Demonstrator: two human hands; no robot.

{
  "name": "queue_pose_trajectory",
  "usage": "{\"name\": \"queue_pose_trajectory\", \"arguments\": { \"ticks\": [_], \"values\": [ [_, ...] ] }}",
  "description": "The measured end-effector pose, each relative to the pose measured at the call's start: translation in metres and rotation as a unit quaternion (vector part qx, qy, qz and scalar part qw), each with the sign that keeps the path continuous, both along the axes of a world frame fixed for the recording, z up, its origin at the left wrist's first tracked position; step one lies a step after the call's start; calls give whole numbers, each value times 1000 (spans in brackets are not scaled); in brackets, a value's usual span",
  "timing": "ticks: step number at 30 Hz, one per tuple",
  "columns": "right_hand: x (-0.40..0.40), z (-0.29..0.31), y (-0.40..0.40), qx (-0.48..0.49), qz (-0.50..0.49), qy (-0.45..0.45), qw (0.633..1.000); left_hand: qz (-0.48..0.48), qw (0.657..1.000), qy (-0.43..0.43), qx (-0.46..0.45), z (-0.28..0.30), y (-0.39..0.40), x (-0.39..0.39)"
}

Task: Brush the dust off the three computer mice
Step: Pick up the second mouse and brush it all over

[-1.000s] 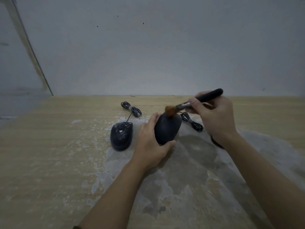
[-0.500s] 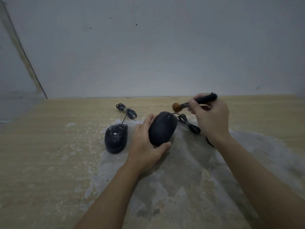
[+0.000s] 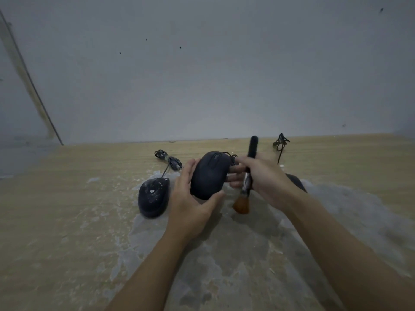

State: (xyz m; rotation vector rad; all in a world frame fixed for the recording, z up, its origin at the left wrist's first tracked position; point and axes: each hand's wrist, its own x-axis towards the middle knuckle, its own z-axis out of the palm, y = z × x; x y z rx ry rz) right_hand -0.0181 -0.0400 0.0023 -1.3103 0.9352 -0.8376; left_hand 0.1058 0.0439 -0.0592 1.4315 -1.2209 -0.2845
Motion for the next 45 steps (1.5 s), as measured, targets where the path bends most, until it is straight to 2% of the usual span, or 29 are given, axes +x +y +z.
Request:
{"name": "queue_pose_trajectory", "arguments": {
  "ticks": [4, 8, 13, 16, 18, 20, 22, 24, 25, 28, 31, 32, 35, 36, 38, 39, 42, 45],
  "values": [
    [-2, -1, -3, -11, 7, 36, 999, -44, 999, -7, 12, 0, 1, -2],
    [-6, 0, -3, -86, 26, 83, 992, -101, 992, 78, -12, 6, 1, -5],
    [-7, 2, -1, -122, 48, 71, 989, -137, 976, 169, 0, 3, -2, -3],
    [-7, 4, 1, -142, 59, 78, 985, -156, 971, 179, 18, 4, -3, -1],
    [-9, 10, 3, -171, 26, 104, 979, -138, 972, 190, 17, 3, -3, 2],
    [-13, 17, 3, -238, -51, 125, 962, -123, 973, 196, 15, 2, -3, 4],
    [-15, 26, 7, -301, -98, 65, 946, -110, 975, 192, 17, 0, -4, 5],
    [-15, 30, 11, -335, -80, -21, 938, -105, 979, 176, 13, -1, -4, 6],
    [-13, 29, 13, -353, -60, -35, 933, -103, 981, 162, 14, -1, -4, 5],
    [-7, 18, 13, -432, -12, 10, 902, -100, 986, 132, 19, -1, -3, 5],
    [-4, 16, 16, -385, 71, 10, 920, -105, 986, 127, 19, -1, -3, 4],
    [-4, 16, 16, -390, 73, 10, 918, -107, 986, 124, 16, 0, -2, 3],
    [-7, 18, 13, -451, -30, -5, 892, -111, 988, 108, 8, 2, -2, 2],
    [-8, 19, 11, -434, -20, -10, 901, -112, 988, 108, 8, 3, -1, 2],
    [-9, 20, 14, -375, 69, 10, 925, -114, 986, 122, 7, 3, -1, 2],
    [-9, 20, 15, -376, 86, 23, 922, -112, 986, 127, 7, 3, 0, 1],
    [-9, 20, 16, -469, 9, 23, 883, -102, 987, 121, -2, 5, 1, 0],
    [-11, 21, 16, -425, 81, 60, 900, -99, 987, 125, -2, 7, 3, 0]
  ]
}}
